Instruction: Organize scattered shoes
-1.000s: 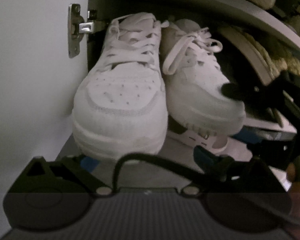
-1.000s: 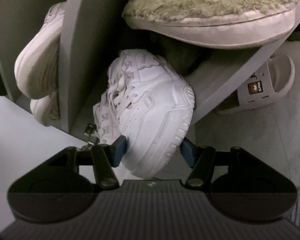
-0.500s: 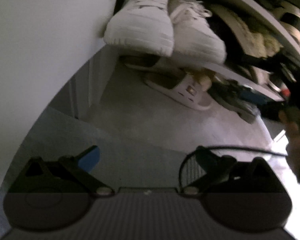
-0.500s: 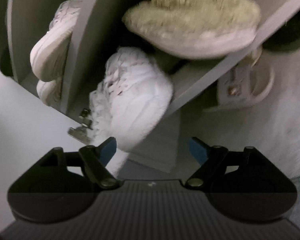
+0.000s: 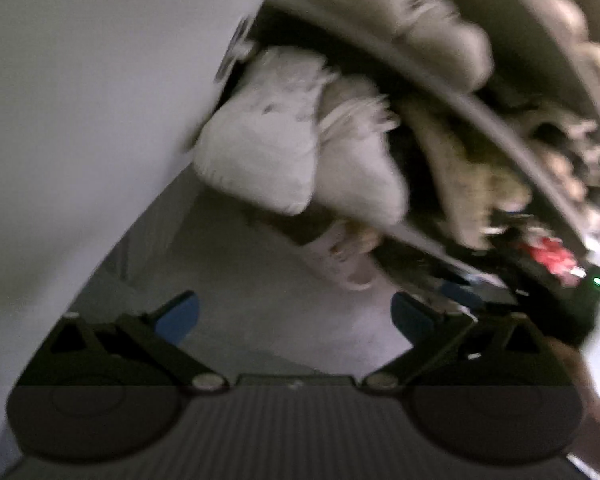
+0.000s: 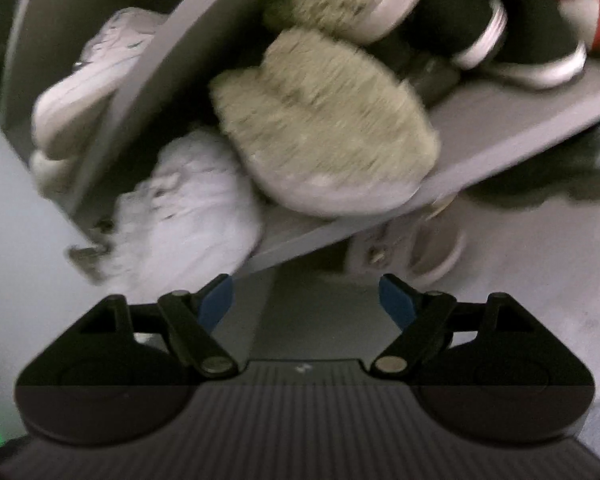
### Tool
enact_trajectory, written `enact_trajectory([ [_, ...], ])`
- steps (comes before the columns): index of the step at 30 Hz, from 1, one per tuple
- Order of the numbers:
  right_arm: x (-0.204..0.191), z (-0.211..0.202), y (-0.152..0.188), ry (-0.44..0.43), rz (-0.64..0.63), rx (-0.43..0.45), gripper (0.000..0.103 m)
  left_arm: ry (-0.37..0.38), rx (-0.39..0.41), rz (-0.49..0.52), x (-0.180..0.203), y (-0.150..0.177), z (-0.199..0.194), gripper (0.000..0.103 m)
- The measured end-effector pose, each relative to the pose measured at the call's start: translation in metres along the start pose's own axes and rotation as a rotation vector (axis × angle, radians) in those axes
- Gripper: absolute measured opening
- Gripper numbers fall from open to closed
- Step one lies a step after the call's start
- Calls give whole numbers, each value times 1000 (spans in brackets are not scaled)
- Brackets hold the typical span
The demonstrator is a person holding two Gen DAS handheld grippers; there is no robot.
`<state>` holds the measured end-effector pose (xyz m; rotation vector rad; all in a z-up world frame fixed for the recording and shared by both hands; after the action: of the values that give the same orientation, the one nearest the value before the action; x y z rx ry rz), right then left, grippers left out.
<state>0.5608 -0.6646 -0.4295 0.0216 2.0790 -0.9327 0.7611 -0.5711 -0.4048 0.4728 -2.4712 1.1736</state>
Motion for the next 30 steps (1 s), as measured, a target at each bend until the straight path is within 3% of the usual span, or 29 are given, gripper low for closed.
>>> enact_trajectory([
  [3,-9,14,18,-139,183,-35,82,-21,20,-109,1,-11,16,103],
  [6,-13,30,32,-227,364,-68,67,-34,75,-170,-2,-28,22,103],
  [8,-20,37,32,-259,386,-78,60,-77,139,-171,-2,-44,21,103],
  [10,-28,41,28,-287,381,-67,58,-158,149,-168,-6,-51,24,102],
  [12,-30,43,24,-287,390,-51,57,-225,157,-170,-10,-56,25,101],
  [15,-27,45,17,-266,416,-14,53,-227,154,-231,-19,-57,30,99],
  [21,-27,49,18,-255,455,0,39,-243,183,-215,-17,-62,27,86],
  [24,-28,49,18,-252,471,-2,39,-230,187,-209,-12,-64,24,77],
  [30,-31,48,21,-248,453,-5,39,-210,179,-228,-12,-77,32,76],
])
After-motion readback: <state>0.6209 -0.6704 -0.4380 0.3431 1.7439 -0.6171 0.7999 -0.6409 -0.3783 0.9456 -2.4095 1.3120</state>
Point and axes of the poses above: each gripper's, at about its wrist camera, not at the fingertips, and z roughly the way its jaws point, x to its right, y to its underside, the point moved 9 cm from there along z, roughly the way its jaws point, and after that the axes turned 4 degrees about -x, right-handed, at the moved point
